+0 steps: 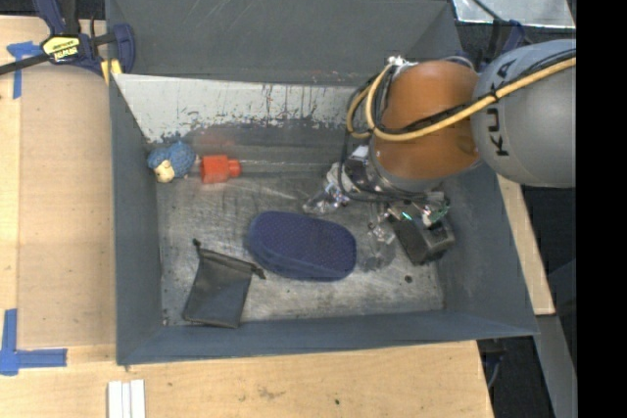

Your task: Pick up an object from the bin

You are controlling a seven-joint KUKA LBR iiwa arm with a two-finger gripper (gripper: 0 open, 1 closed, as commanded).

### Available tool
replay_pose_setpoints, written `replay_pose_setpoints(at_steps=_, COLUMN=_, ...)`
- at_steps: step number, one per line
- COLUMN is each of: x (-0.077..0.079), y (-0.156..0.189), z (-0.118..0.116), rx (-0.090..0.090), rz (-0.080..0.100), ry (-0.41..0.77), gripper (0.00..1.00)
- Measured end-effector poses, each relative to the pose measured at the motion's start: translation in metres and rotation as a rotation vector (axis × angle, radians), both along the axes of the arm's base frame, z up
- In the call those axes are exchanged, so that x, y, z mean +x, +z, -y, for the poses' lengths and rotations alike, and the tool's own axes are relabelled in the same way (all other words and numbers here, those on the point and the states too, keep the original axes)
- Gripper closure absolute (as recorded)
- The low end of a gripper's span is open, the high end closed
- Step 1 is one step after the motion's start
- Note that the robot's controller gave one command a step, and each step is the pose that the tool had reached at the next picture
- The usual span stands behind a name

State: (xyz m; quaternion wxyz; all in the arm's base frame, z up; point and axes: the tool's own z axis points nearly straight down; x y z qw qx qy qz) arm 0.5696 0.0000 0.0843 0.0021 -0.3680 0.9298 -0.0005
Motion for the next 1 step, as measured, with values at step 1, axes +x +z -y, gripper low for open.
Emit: replay_pose_setpoints(at_steps=1, x=-0.0611, y=-0.0113, z=-0.1071, rx=0.004, rz=0.005, ry=0.142, gripper=0.00)
